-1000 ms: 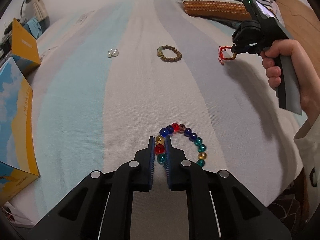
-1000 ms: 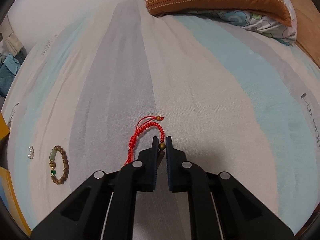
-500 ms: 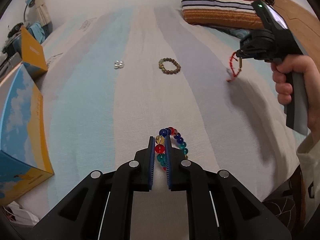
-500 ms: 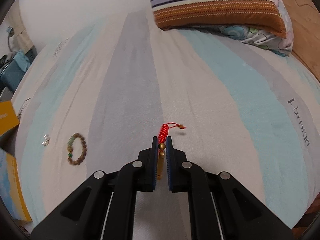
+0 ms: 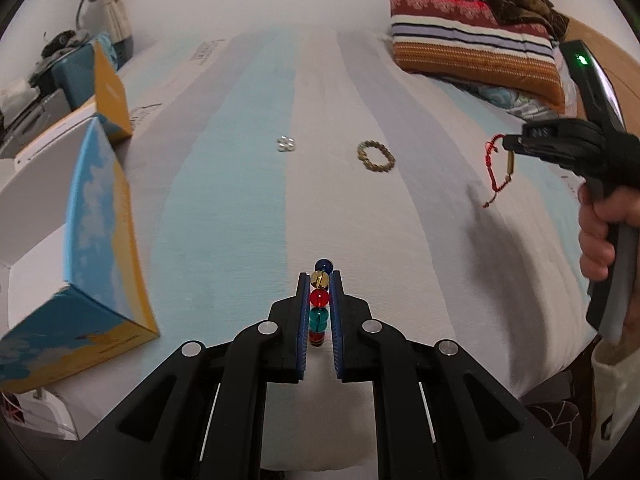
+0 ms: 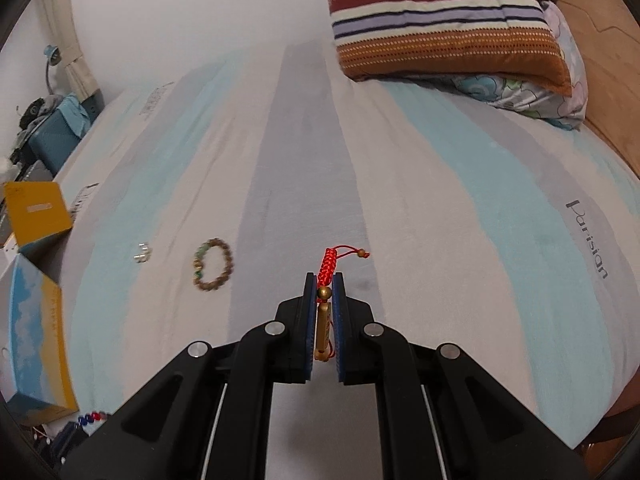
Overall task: Organize jewelry
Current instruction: 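Lift both bracelets and carry them over the white box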
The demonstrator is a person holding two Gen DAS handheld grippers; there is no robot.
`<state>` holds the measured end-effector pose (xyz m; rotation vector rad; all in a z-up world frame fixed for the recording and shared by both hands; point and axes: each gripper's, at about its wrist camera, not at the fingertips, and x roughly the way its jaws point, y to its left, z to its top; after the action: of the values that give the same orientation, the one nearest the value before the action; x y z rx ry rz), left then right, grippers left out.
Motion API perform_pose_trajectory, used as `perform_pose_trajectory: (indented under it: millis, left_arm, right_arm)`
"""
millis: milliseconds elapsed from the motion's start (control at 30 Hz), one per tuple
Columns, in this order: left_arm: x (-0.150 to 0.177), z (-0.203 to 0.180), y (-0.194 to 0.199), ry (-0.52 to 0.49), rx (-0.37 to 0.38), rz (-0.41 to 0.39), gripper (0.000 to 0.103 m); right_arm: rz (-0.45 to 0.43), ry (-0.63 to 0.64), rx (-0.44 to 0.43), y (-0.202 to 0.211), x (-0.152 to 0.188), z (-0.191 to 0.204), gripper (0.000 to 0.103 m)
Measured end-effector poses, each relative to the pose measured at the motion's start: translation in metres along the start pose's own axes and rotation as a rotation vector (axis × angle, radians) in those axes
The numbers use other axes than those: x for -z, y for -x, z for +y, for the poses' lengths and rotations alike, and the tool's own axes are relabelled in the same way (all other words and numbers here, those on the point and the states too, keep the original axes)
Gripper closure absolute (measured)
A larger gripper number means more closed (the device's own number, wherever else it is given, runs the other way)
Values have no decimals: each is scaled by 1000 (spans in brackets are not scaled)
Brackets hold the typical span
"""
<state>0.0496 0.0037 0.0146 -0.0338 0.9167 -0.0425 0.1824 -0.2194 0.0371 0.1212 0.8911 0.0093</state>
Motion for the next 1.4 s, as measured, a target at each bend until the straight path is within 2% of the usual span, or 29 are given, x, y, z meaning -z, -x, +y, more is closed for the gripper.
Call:
perform_pose_trajectory:
  millis: [167,367,667,967,1400]
  left_arm:
    - [-1,15,14,31,2,-13,94]
    - [-7,27,40,39,-28,-45,94]
    - [-24,65,81,71,-81,-97,94]
    - [-26,124,113,140,-140,-124,94]
    - [-9,223,153,251,-253,-137,94]
  right_arm:
    - [-15,29,-19,19,9,25,96]
    - [-43,92,-24,43,18,67,96]
    - [-74,173,-90,81,24,137,96]
    - [-96,274,-171,111,29,214,96]
    - [-128,427,-307,134,50,339,96]
